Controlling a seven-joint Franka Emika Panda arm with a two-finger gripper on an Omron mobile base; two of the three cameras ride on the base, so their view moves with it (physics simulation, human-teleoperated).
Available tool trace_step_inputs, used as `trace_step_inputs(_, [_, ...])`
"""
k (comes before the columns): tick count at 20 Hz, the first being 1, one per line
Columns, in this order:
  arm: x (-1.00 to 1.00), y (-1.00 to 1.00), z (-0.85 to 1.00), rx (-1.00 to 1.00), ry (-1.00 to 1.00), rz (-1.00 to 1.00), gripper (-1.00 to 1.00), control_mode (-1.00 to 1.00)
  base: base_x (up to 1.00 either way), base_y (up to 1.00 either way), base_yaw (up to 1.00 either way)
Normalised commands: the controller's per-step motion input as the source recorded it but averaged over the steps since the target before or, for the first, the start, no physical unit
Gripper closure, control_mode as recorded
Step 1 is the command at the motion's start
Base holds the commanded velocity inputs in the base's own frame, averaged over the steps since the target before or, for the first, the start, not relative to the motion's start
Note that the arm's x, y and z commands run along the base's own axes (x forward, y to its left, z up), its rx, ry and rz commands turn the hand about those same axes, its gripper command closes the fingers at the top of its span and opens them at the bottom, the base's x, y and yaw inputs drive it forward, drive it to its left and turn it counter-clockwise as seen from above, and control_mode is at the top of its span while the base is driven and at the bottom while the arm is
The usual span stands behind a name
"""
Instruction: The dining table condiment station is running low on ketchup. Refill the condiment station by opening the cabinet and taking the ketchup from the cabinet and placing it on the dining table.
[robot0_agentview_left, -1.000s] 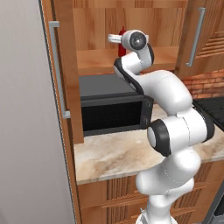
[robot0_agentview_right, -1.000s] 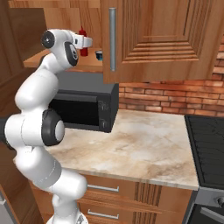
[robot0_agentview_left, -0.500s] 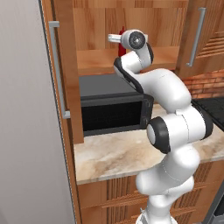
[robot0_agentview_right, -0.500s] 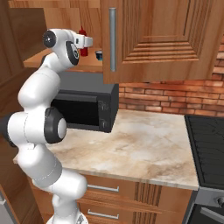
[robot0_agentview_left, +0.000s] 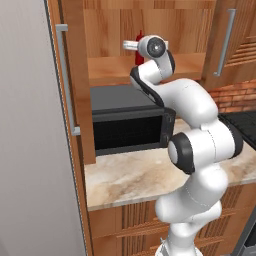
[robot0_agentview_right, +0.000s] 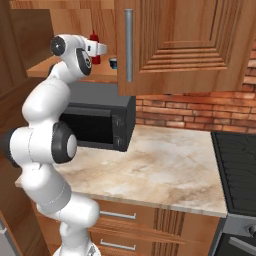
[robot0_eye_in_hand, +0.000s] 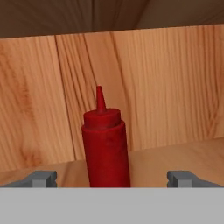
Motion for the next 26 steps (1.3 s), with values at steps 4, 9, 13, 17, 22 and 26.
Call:
trace_step_inputs(4, [0.16, 0.02, -0.08, 0.0, 0.0, 0.0, -1.0, -1.0, 0.0, 0.0, 0.0])
trace_step_inputs(9, [0.21, 0.0, -0.01, 0.0, 0.0, 0.0, -1.0, -1.0, 0.0, 0.0, 0.0])
trace_step_inputs(13, [0.19, 0.0, 0.0, 0.0, 0.0, 0.0, -1.0, -1.0, 0.0, 0.0, 0.0])
trace_step_inputs(17, [0.16, 0.01, 0.0, 0.0, 0.0, 0.0, -1.0, -1.0, 0.0, 0.0, 0.0])
trace_step_inputs(22, [0.11, 0.02, -0.02, 0.0, 0.0, 0.0, -1.0, -1.0, 0.0, 0.0, 0.0])
trace_step_inputs(26, [0.1, 0.06, -0.03, 0.0, 0.01, 0.0, 1.0, -1.0, 0.0, 0.0, 0.0])
